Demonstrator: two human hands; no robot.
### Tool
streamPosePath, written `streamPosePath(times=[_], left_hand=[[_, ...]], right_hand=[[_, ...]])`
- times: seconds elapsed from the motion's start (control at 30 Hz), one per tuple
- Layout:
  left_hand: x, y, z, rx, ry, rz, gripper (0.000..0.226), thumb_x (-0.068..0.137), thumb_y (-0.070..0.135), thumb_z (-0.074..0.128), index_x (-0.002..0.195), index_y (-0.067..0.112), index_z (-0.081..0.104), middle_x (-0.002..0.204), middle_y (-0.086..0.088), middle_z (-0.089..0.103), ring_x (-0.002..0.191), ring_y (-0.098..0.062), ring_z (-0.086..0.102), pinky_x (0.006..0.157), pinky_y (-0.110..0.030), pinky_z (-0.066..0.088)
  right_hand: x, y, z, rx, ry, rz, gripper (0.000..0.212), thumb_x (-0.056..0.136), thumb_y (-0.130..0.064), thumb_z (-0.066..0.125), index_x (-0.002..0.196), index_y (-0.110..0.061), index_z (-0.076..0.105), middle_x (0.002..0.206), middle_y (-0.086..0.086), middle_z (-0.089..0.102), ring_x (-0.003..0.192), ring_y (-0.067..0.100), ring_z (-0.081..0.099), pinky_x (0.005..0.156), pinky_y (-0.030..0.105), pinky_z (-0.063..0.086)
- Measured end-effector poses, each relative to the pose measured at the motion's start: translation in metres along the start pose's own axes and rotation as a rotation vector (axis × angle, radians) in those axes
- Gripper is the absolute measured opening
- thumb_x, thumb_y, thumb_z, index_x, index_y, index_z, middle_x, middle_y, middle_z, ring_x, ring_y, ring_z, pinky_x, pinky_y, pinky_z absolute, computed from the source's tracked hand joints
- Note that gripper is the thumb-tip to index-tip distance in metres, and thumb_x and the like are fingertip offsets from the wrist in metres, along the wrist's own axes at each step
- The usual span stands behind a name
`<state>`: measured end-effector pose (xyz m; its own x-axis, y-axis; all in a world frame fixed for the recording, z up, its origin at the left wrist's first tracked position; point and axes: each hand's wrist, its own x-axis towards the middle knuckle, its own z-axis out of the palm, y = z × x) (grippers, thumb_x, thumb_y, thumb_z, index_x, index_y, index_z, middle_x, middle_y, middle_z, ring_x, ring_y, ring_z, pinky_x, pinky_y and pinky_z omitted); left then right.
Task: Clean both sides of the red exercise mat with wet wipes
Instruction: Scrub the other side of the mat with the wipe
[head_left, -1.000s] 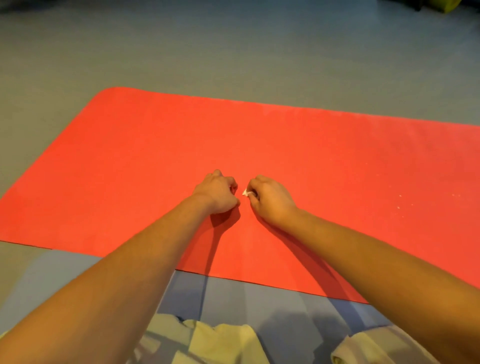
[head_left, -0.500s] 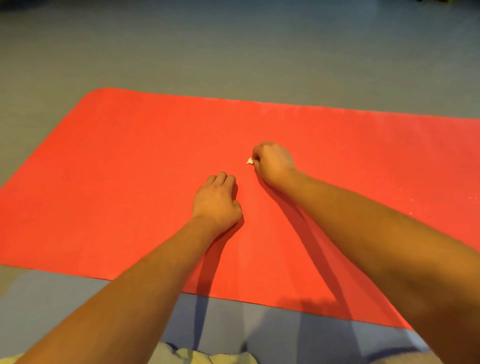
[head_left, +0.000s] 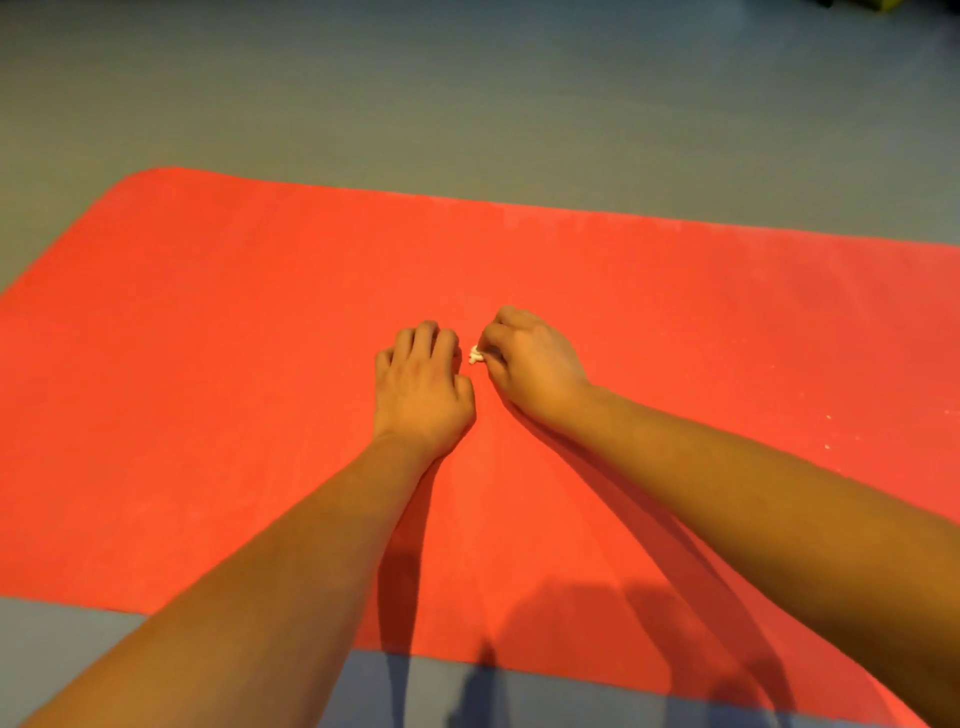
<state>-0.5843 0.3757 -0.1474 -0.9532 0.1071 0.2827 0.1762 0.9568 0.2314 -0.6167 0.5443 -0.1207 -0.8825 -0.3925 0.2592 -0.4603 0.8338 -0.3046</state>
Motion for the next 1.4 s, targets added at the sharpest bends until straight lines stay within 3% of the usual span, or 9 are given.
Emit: streamPosePath(times=[0.1, 0.17, 0.3, 0.43, 0.6, 0.7, 0.8, 1.1, 1.4], left_hand=[[0.0, 0.0, -0.002, -0.006, -0.036, 0.009, 0.055, 0.081, 0.031, 0.046, 0.134, 0.023, 0.055, 0.147, -0.002, 0.051, 0.131, -0.025, 0.046, 0.096, -0.046, 0.042], [0.001, 0.001, -0.002, -0.021, -0.047, 0.005, 0.059, 0.081, 0.031, 0.044, 0.139, 0.025, 0.056, 0.15, -0.002, 0.052, 0.135, -0.024, 0.046, 0.099, -0.046, 0.042], [0.012, -0.001, -0.004, -0.018, -0.046, 0.006, 0.044, 0.077, 0.031, 0.045, 0.114, 0.023, 0.067, 0.124, -0.001, 0.063, 0.113, -0.029, 0.055, 0.085, -0.044, 0.048], [0.035, -0.001, 0.001, -0.04, -0.03, 0.009, 0.029, 0.075, 0.026, 0.043, 0.097, 0.019, 0.06, 0.101, -0.003, 0.056, 0.095, -0.031, 0.05, 0.073, -0.047, 0.046], [0.034, 0.001, 0.009, -0.01, 0.014, 0.015, 0.035, 0.074, 0.027, 0.046, 0.107, 0.021, 0.058, 0.111, -0.002, 0.054, 0.104, -0.029, 0.05, 0.079, -0.046, 0.044], [0.036, 0.001, 0.009, -0.025, 0.016, 0.038, 0.053, 0.077, 0.031, 0.047, 0.128, 0.024, 0.059, 0.137, -0.004, 0.055, 0.125, -0.028, 0.049, 0.094, -0.045, 0.045], [0.041, 0.001, 0.013, -0.063, -0.028, 0.038, 0.055, 0.085, 0.035, 0.047, 0.138, 0.025, 0.056, 0.152, -0.004, 0.049, 0.137, -0.025, 0.044, 0.105, -0.046, 0.041], [0.087, 0.004, 0.034, -0.044, -0.047, 0.084, 0.05, 0.092, 0.044, 0.045, 0.137, 0.027, 0.057, 0.153, -0.003, 0.05, 0.14, -0.025, 0.042, 0.113, -0.048, 0.035], [0.107, 0.007, 0.044, -0.016, -0.034, 0.105, 0.053, 0.091, 0.046, 0.044, 0.139, 0.028, 0.057, 0.153, 0.0, 0.05, 0.14, -0.024, 0.042, 0.115, -0.047, 0.033]], right_hand=[[0.024, 0.003, -0.001, -0.006, 0.017, 0.083, 0.012, 0.088, -0.019, 0.058, 0.093, -0.017, 0.068, 0.091, 0.004, 0.062, 0.09, 0.03, 0.06, 0.067, 0.039, 0.045], [0.03, 0.004, -0.004, 0.001, 0.005, 0.091, 0.013, 0.088, -0.017, 0.058, 0.094, -0.02, 0.069, 0.092, 0.003, 0.063, 0.091, 0.029, 0.061, 0.067, 0.038, 0.046], [0.007, 0.004, -0.008, 0.036, -0.061, -0.027, 0.014, 0.086, -0.018, 0.057, 0.094, -0.023, 0.067, 0.091, -0.001, 0.063, 0.088, 0.026, 0.063, 0.066, 0.037, 0.048], [-0.016, 0.013, -0.011, 0.033, -0.089, -0.159, 0.014, 0.094, -0.028, 0.055, 0.09, -0.017, 0.063, 0.088, 0.001, 0.06, 0.085, 0.025, 0.06, 0.067, 0.04, 0.048], [0.022, 0.035, 0.001, -0.002, 0.003, -0.055, 0.011, 0.09, -0.026, 0.057, 0.088, -0.018, 0.064, 0.089, 0.002, 0.058, 0.085, 0.029, 0.06, 0.065, 0.042, 0.049], [0.064, 0.054, -0.002, -0.034, 0.038, 0.067, 0.009, 0.086, -0.019, 0.06, 0.087, -0.015, 0.068, 0.09, 0.007, 0.061, 0.088, 0.034, 0.061, 0.067, 0.041, 0.047], [0.085, 0.062, -0.006, 0.004, 0.028, 0.179, 0.011, 0.087, -0.018, 0.061, 0.089, -0.014, 0.072, 0.095, 0.008, 0.065, 0.089, 0.033, 0.064, 0.071, 0.04, 0.049], [0.06, 0.064, -0.003, 0.008, -0.002, -0.035, 0.01, 0.085, -0.018, 0.059, 0.09, -0.016, 0.067, 0.09, 0.003, 0.064, 0.085, 0.027, 0.061, 0.068, 0.037, 0.045], [0.211, 0.138, 0.009, -0.081, 0.03, 0.218, 0.019, 0.083, -0.018, 0.058, 0.092, -0.017, 0.074, 0.101, 0.008, 0.071, 0.094, 0.034, 0.065, 0.077, 0.041, 0.054]])
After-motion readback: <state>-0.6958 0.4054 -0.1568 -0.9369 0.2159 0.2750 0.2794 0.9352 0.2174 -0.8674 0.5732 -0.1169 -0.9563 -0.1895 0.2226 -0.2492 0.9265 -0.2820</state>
